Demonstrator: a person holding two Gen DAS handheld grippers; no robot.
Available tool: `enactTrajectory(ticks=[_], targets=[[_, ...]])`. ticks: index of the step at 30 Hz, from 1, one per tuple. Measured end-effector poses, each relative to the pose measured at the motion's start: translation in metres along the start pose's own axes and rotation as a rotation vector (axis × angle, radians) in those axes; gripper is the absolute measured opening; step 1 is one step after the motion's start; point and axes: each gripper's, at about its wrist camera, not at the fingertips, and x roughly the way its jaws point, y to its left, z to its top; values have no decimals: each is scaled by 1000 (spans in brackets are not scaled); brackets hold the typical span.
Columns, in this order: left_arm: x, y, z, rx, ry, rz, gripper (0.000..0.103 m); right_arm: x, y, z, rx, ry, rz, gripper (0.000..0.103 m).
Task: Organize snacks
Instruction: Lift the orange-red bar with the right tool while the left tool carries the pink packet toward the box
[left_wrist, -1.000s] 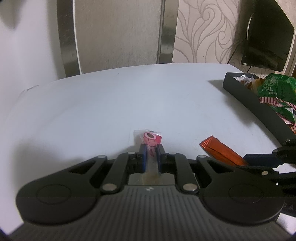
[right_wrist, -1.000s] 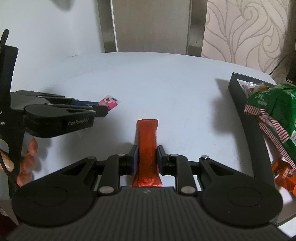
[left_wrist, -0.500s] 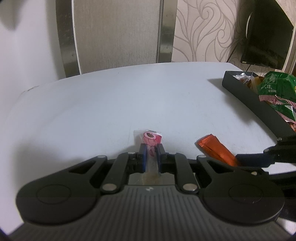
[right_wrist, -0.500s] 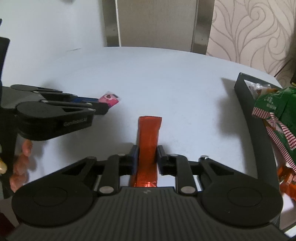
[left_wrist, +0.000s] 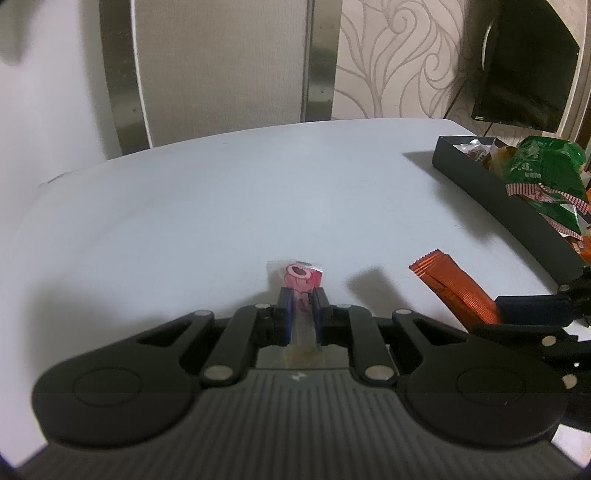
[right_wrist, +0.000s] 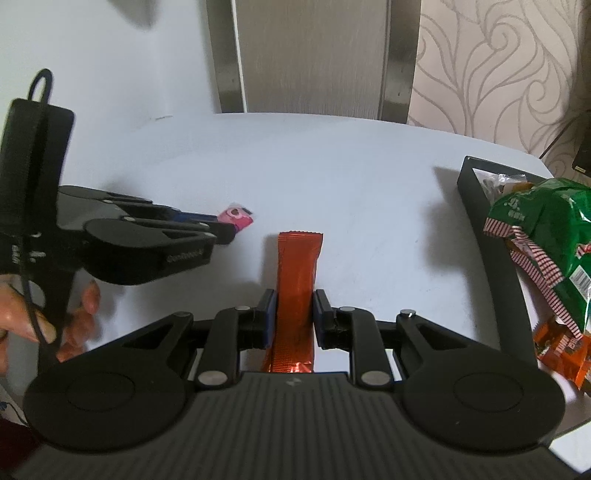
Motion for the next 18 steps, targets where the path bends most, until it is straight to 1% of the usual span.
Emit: enactTrajectory(ticks=[11, 18], targets=[[-2, -11, 3, 33, -10, -7, 14, -18, -2, -1, 24, -28, -1, 24], [-1, -22, 10, 52, -21, -26, 14, -29, -4, -2, 42, -57, -17, 24]])
